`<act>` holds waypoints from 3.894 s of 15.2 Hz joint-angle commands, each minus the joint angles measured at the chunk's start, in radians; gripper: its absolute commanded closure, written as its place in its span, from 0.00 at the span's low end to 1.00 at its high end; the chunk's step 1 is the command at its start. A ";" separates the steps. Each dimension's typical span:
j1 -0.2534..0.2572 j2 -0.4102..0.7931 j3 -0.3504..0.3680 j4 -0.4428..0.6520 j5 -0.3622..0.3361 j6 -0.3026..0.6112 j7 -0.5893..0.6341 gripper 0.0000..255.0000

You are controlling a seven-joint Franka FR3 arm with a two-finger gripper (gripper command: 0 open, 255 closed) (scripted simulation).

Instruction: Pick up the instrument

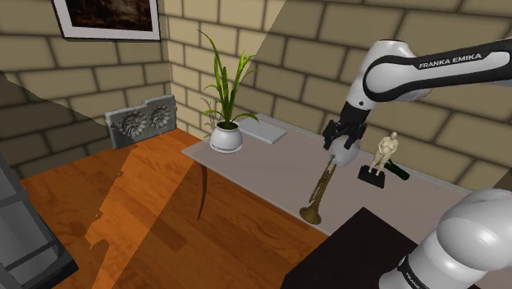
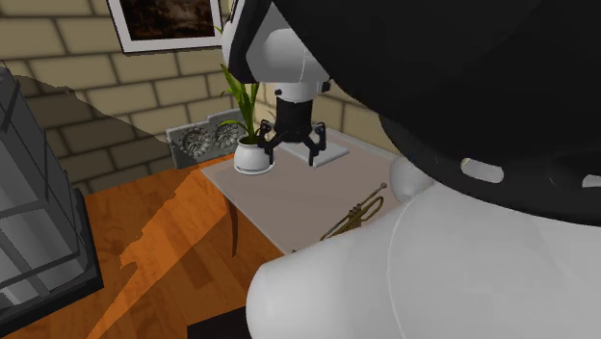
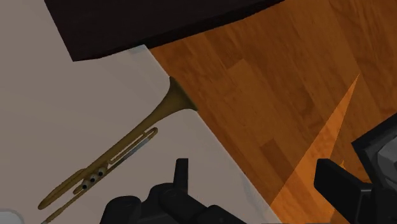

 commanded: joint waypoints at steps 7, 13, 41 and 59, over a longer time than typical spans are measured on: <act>-0.088 0.240 -0.013 -0.045 -0.041 0.328 0.091 0.00; -0.154 0.457 -0.031 -0.021 -0.083 0.552 0.171 0.00; -0.270 1.162 -0.136 0.265 -0.125 1.046 0.377 1.00; -0.252 1.010 -0.156 0.219 -0.135 0.941 0.374 1.00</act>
